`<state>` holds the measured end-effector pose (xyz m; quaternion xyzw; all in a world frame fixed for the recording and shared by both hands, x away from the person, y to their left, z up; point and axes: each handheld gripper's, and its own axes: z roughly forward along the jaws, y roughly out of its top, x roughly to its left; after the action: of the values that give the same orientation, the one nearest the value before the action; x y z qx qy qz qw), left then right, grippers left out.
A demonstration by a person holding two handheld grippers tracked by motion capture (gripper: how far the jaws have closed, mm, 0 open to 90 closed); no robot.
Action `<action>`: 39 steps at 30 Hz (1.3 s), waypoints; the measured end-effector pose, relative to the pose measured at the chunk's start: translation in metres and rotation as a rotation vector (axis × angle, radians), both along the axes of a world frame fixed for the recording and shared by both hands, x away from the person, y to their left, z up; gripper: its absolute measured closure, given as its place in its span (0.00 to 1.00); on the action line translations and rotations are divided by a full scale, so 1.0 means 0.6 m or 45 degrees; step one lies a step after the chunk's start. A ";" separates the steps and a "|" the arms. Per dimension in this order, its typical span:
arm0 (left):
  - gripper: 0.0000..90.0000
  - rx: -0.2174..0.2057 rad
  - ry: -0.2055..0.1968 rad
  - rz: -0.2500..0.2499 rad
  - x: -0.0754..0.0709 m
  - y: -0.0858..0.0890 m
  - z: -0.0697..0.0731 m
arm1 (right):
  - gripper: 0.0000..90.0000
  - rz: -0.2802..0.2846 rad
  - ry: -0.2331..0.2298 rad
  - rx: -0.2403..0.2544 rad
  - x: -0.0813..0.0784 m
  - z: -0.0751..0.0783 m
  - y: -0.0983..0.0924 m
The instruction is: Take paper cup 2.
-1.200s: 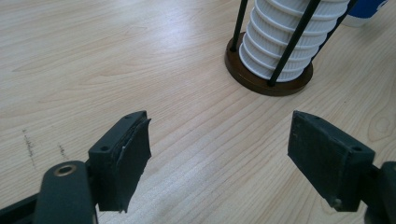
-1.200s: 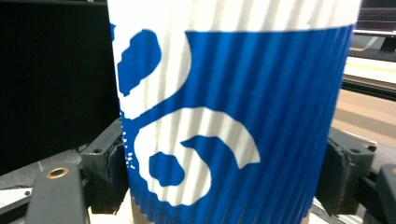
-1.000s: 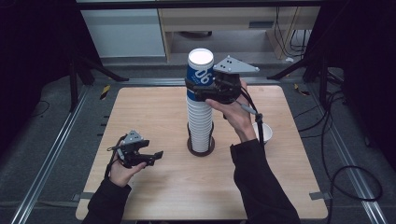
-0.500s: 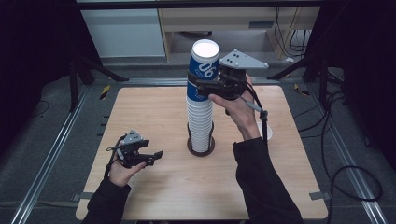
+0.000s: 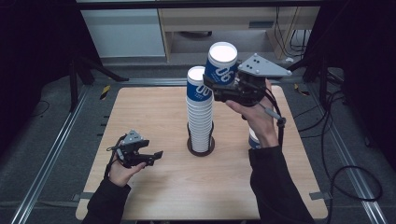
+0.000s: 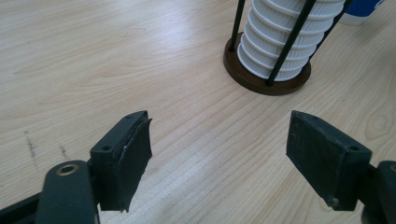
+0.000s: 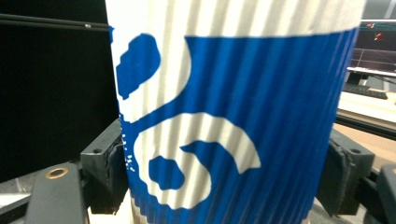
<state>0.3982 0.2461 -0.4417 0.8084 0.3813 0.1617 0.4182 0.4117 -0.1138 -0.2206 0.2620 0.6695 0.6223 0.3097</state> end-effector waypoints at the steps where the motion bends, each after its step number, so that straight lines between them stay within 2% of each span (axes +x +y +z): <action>1: 0.24 0.001 -0.004 0.002 -0.001 0.000 0.002 | 0.22 0.000 0.000 -0.002 -0.004 -0.003 -0.007; 4: 0.25 -0.023 -0.003 -0.009 -0.002 0.002 0.006 | 0.22 -0.009 0.006 -0.022 -0.014 -0.013 -0.024; 8: 0.26 -0.021 -0.014 -0.009 -0.004 0.000 0.009 | 0.22 -0.019 0.020 -0.036 -0.025 -0.034 -0.051; 10: 0.27 -0.015 -0.018 -0.015 -0.005 -0.002 0.009 | 0.22 -0.018 0.034 -0.032 -0.028 -0.046 -0.063; 18: 0.28 0.035 -0.019 -0.052 -0.007 -0.010 0.009 | 0.22 -0.003 0.092 -0.094 -0.041 -0.096 -0.089; 23: 0.31 0.067 -0.006 -0.066 -0.006 -0.012 0.006 | 0.22 0.021 0.127 -0.134 -0.044 -0.126 -0.098; 25: 0.34 0.089 -0.007 -0.061 -0.007 -0.013 0.006 | 0.22 0.030 0.148 -0.149 -0.045 -0.140 -0.101; 27: 0.33 0.102 -0.012 -0.048 -0.007 -0.013 0.005 | 0.22 0.040 0.162 -0.157 -0.046 -0.150 -0.103; 35: 0.32 0.094 -0.022 -0.029 -0.006 -0.008 0.007 | 0.22 0.090 0.218 -0.201 -0.057 -0.199 -0.107; 39: 0.32 0.076 -0.007 -0.046 -0.006 -0.009 0.007 | 0.22 0.133 0.237 -0.223 -0.060 -0.218 -0.105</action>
<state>0.3944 0.2407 -0.4373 0.8269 0.3605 0.1677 0.3977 0.3758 -0.1766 -0.3512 0.2552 0.7597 0.5499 0.2351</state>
